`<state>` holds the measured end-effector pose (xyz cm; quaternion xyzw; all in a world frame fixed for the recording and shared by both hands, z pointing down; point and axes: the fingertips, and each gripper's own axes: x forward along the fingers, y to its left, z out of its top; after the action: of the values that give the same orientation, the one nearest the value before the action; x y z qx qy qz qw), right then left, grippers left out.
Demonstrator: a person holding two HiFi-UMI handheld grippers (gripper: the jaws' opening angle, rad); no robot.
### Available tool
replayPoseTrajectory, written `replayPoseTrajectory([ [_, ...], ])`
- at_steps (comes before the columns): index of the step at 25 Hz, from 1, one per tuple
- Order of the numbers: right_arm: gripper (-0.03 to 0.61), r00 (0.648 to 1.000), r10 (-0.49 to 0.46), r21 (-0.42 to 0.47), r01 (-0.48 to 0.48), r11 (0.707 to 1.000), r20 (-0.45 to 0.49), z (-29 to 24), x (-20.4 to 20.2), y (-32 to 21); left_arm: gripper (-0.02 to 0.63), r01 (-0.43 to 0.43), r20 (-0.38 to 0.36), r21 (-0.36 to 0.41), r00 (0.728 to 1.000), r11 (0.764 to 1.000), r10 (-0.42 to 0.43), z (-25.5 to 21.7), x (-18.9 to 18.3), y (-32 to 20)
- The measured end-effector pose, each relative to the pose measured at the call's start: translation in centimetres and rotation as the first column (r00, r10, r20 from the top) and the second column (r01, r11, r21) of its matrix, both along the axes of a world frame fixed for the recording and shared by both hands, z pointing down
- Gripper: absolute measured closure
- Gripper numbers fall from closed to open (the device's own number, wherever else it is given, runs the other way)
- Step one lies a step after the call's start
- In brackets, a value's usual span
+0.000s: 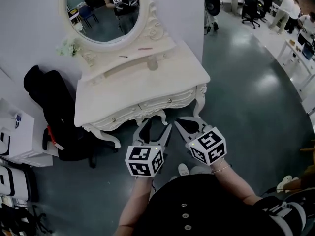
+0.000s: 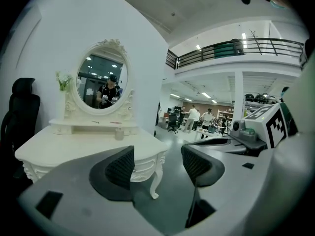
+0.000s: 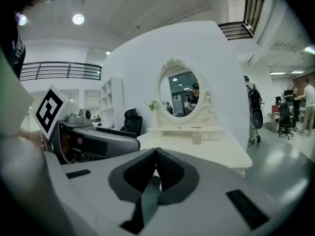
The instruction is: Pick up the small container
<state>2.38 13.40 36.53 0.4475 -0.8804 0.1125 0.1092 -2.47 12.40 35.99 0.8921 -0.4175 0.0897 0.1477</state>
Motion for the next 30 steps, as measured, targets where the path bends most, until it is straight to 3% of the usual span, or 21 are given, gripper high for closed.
replayPoseTrajectory([
  [6, 0.577, 1.000, -0.022, -0.001, 0.022, 1.000, -0.007, 0.3, 1.1, -3.2, 0.331, 0.017, 0.007, -0.003, 1.000, 1.000, -0.017, 1.4, 1.1, -2.8],
  [15, 0.577, 1.000, 0.000, -0.019, 0.000, 1.000, -0.015, 1.0, 2.8, -6.0, 0.331, 0.003, -0.051, 0.001, 0.999, 1.000, -0.003, 2.0, 2.7, -6.1],
  [19, 0.577, 1.000, 0.014, -0.020, -0.014, 1.000, -0.017, 1.3, 2.9, -8.0, 0.331, -0.016, -0.035, 0.007, 0.999, 1.000, 0.016, 2.8, 3.3, -8.3],
  [30, 0.577, 0.998, 0.057, -0.011, -0.057, 0.998, -0.028, 1.6, 1.9, -18.8, 0.331, -0.081, -0.044, 0.041, 0.996, 0.996, 0.082, 2.8, 2.5, -18.6],
])
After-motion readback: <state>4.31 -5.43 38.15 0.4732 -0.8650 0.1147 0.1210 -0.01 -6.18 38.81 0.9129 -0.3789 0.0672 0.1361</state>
